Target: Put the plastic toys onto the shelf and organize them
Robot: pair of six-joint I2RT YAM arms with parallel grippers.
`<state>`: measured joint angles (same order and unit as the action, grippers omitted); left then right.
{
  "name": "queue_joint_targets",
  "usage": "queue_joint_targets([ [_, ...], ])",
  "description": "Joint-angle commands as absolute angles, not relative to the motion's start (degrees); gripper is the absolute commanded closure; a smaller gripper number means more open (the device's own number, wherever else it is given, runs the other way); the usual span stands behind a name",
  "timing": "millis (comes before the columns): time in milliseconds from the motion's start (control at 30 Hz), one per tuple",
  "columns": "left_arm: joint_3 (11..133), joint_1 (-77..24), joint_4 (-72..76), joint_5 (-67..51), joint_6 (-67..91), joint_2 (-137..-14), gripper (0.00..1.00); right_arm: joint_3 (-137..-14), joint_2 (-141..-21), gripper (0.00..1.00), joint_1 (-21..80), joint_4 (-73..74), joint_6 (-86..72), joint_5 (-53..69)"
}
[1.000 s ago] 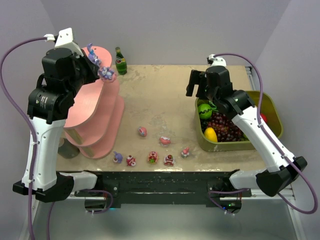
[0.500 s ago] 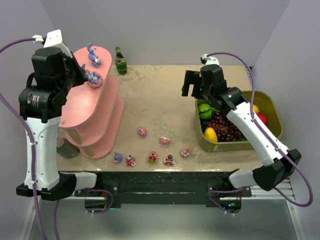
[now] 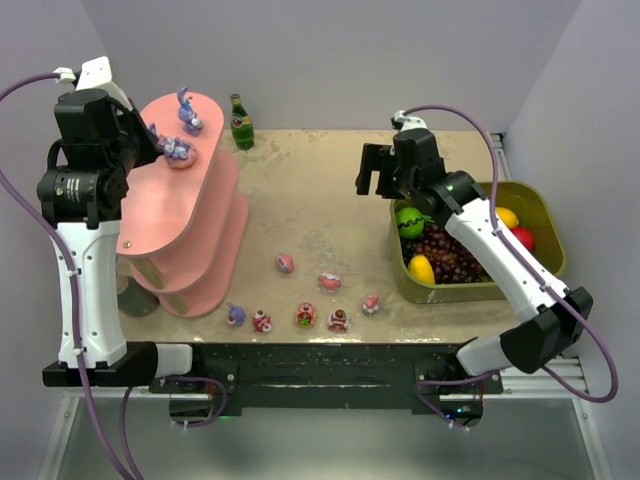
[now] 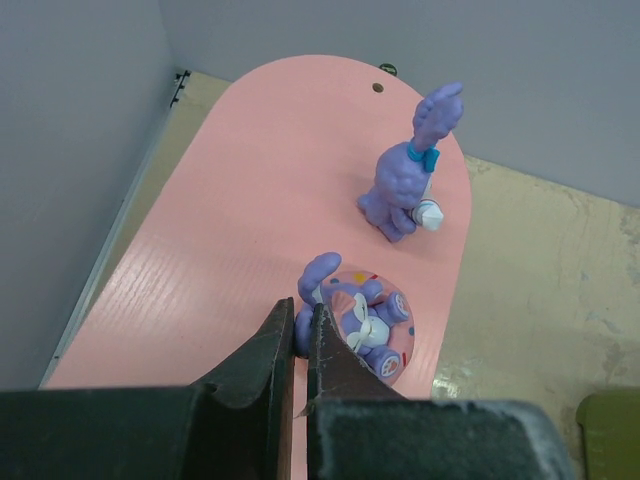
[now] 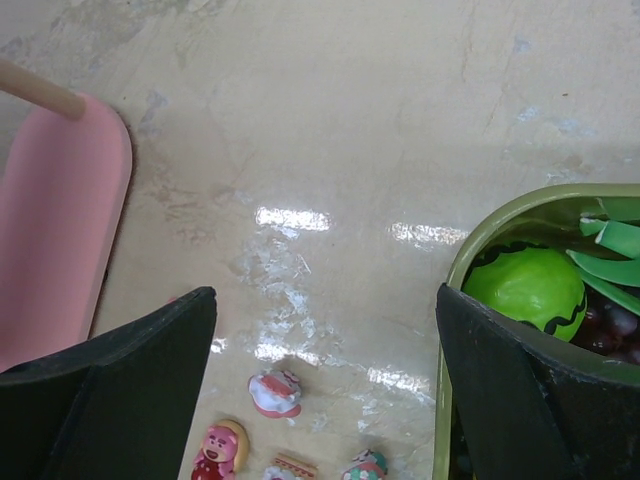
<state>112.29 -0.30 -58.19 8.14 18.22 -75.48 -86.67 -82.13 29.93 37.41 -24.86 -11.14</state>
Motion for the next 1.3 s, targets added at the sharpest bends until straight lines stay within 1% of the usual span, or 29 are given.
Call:
queue_joint_targets([
  [0, 110.57, 3.33, -58.01, 3.0, 13.72, -74.53, 0.94, -87.1, -81.56, 0.06, 29.79, 35.51, -25.58, -9.84],
  [133, 110.04, 3.87, -57.31, 0.27, 13.1, -73.39, 1.0, -87.27, -81.56, 0.06, 29.71, 35.51, -25.58, -10.02],
  [267, 108.46, 3.78, -56.87, -3.59, 12.75, -72.08, 1.0, -87.54, -81.74, 0.06, 29.71, 35.77, -25.58, -10.11],
  [400, 106.35, 3.87, -56.52, -5.01, 12.83, -70.32, 1.0, -87.19, -81.21, 0.07, 29.71, 35.95, -25.66, -10.28],
  [600, 103.19, 3.87, -56.87, -3.7, 13.01, -68.2, 1.0, -86.48, -80.33, 0.07, 29.71, 35.95, -25.75, -10.28],
  [733, 103.18, 3.87, -57.3, -0.45, 12.31, -66.89, 1.0, -86.31, -80.42, 0.07, 29.79, 36.04, -26.01, -9.85],
  [967, 103.36, 3.87, -57.48, -0.18, 11.69, -66.36, 0.95, -86.66, -80.33, 0.07, 29.71, 36.21, -26.19, -9.05],
  [1067, 103.88, 3.87, -57.48, -0.09, 11.6, -66.8, 0.9, -86.13, -79.72, 0.07, 29.71, 36.04, -26.19, -9.32],
  [1100, 103.97, 3.87, -57.48, -0.17, 11.6, -66.97, 0.86, -85.96, -79.63, 0.07, 29.79, 35.95, -26.19, -9.32],
  [1167, 104.33, 3.87, -57.57, -0.18, 11.69, -67.32, 0.82, -85.69, -79.28, 0.07, 29.71, 36.03, -26.19, -9.32],
  [1200, 104.33, 3.87, -57.57, -0.18, 11.69, -67.41, 0.77, -85.69, -79.19, 0.07, 29.71, 36.04, -26.19, -9.4],
  [1267, 104.5, 3.96, -57.57, 1.3, 11.78, -67.67, 0.7, -85.61, -79.1, 0.07, 29.62, 35.95, -26.19, -9.4],
])
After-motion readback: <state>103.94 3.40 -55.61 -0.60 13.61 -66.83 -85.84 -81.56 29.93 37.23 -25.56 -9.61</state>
